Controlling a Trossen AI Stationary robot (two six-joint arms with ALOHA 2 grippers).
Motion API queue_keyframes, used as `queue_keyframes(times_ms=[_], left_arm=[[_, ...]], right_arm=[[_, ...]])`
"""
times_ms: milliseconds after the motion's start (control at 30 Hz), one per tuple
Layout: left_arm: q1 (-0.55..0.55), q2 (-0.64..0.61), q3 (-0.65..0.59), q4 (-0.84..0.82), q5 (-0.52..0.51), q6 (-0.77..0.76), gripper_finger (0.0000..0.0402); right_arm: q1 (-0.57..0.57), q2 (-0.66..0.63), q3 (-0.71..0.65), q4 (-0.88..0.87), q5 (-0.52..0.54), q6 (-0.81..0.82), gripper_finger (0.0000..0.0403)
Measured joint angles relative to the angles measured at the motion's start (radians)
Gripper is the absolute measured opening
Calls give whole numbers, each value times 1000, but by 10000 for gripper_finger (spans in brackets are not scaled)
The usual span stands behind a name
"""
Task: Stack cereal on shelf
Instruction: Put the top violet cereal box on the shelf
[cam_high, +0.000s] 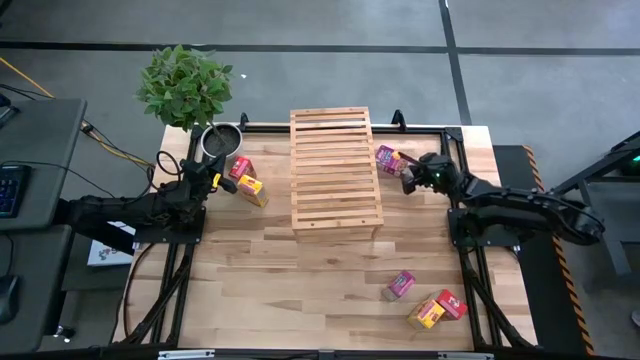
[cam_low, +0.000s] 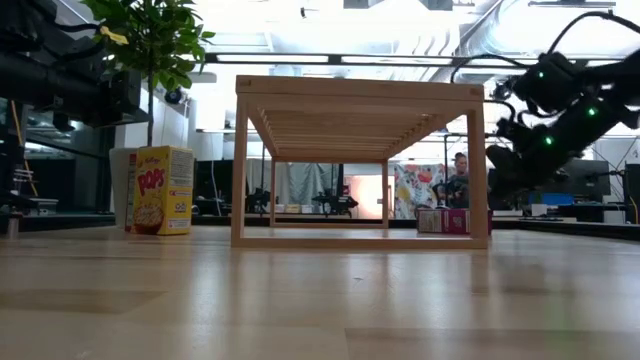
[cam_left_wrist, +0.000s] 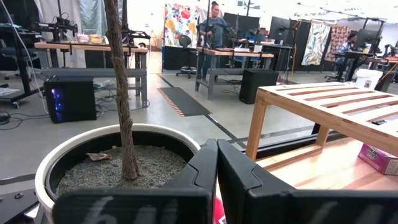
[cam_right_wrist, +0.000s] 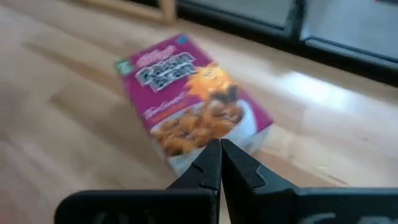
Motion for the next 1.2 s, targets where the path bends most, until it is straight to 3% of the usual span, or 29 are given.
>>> queue_keyframes(times_ms=[100, 667, 1200], left_arm=[[0, 0, 0, 0, 0, 0, 3], [0, 0, 0, 0, 0, 0, 3], [0, 0, 0, 0, 0, 0, 3]], right_arm=[[0, -1, -27, 100, -8, -12, 0], [0, 6, -32, 87, -17, -56, 0], [-45, 105, -32, 183, -40, -168, 0]])
